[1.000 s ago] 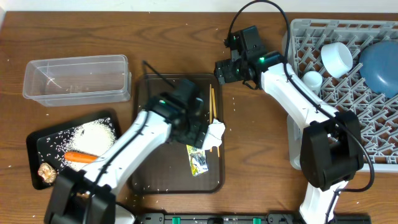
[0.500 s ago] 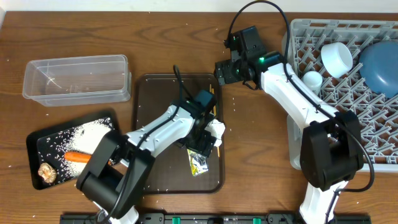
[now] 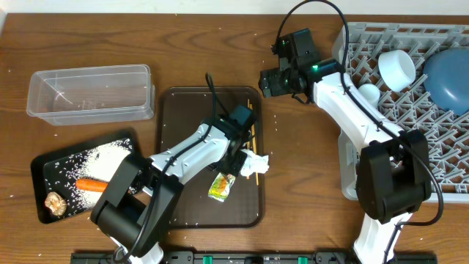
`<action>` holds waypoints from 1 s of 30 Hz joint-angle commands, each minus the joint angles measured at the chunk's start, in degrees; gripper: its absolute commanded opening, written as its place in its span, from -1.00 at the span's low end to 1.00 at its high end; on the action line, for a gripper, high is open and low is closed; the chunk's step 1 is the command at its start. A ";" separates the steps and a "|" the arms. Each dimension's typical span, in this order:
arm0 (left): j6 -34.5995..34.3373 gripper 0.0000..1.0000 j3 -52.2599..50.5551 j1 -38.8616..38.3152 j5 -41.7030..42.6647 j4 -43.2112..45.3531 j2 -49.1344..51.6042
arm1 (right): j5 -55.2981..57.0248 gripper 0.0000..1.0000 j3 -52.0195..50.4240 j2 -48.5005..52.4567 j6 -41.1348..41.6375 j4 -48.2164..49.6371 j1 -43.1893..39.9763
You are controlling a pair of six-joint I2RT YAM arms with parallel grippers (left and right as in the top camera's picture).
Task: Sort waste into correct bins and load items into the dishwasher rack
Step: 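Carry the tissue and wrapper left to the clear plastic bin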
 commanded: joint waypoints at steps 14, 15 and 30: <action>-2.43 -0.88 2.91 17.31 -0.94 -9.38 -13.70 | 0.13 0.69 -0.31 0.66 0.57 0.13 -0.20; -2.43 -0.88 2.91 18.88 -0.94 -9.66 -14.99 | 0.13 0.69 -0.31 0.66 0.57 0.20 -0.22; -9.31 -0.88 2.43 43.25 -9.05 -12.55 -21.42 | 0.13 0.69 -0.31 0.66 0.57 -0.07 -0.15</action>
